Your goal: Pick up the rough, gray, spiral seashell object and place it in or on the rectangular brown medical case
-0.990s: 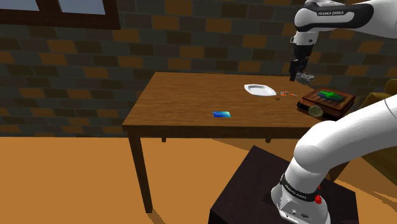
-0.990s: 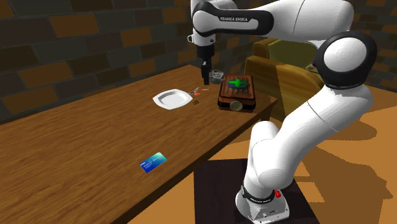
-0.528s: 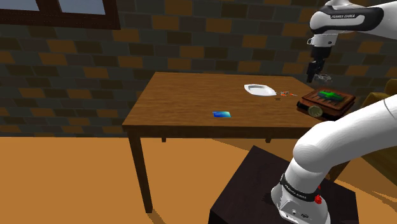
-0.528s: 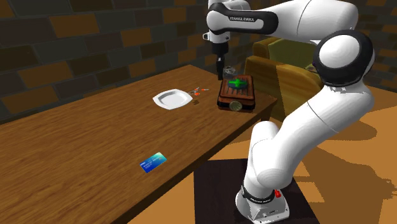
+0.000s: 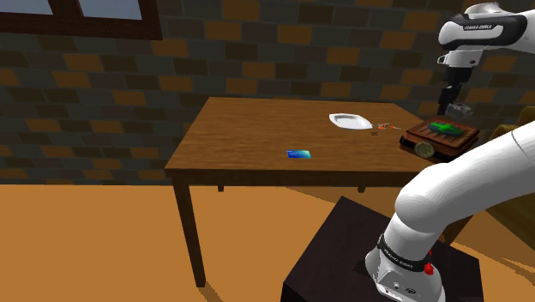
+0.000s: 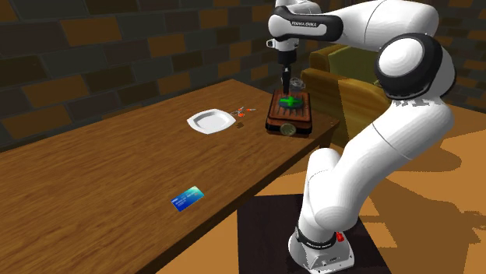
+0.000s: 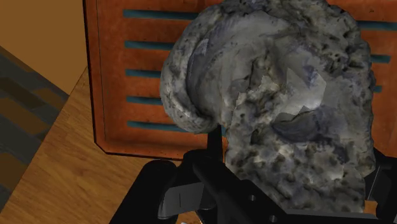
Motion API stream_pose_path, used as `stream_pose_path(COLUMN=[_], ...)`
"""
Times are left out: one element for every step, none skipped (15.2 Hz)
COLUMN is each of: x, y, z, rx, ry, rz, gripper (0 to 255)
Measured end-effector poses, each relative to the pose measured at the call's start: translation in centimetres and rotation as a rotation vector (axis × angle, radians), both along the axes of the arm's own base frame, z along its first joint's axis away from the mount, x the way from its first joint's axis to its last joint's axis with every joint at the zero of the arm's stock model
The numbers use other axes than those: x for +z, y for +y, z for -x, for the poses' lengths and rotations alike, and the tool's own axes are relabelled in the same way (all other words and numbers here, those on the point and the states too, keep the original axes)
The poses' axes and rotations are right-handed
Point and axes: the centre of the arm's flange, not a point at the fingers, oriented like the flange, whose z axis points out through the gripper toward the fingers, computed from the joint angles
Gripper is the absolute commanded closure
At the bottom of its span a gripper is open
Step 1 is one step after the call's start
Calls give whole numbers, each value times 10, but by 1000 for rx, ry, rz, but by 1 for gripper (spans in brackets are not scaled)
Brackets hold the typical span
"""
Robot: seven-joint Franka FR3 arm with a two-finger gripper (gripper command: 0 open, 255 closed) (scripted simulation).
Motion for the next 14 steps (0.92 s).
stream_pose_path(x=[-6, -12, -18, -23, -29, -34, -39, -45, -48, -49, -50, -50, -50, -50], y=[-1, -1, -2, -1, -2, -3, -3, -3, -2, -2, -2, -2, -2, -2], z=[1, 2, 3, 2, 3, 3, 3, 3, 3, 3, 3, 3, 3, 3], rx=[0, 1, 1, 1, 1, 1, 1, 2, 2, 2, 2, 2, 2, 2], ry=[0, 0, 0, 0, 0, 0, 0, 0, 0, 0, 0, -1, 0, 0], rz=[0, 0, 0, 0, 0, 0, 0, 1, 1, 0, 1, 2, 2, 2], gripper=[255, 255, 255, 255, 255, 255, 255, 255, 255, 255, 255, 255, 255, 255])
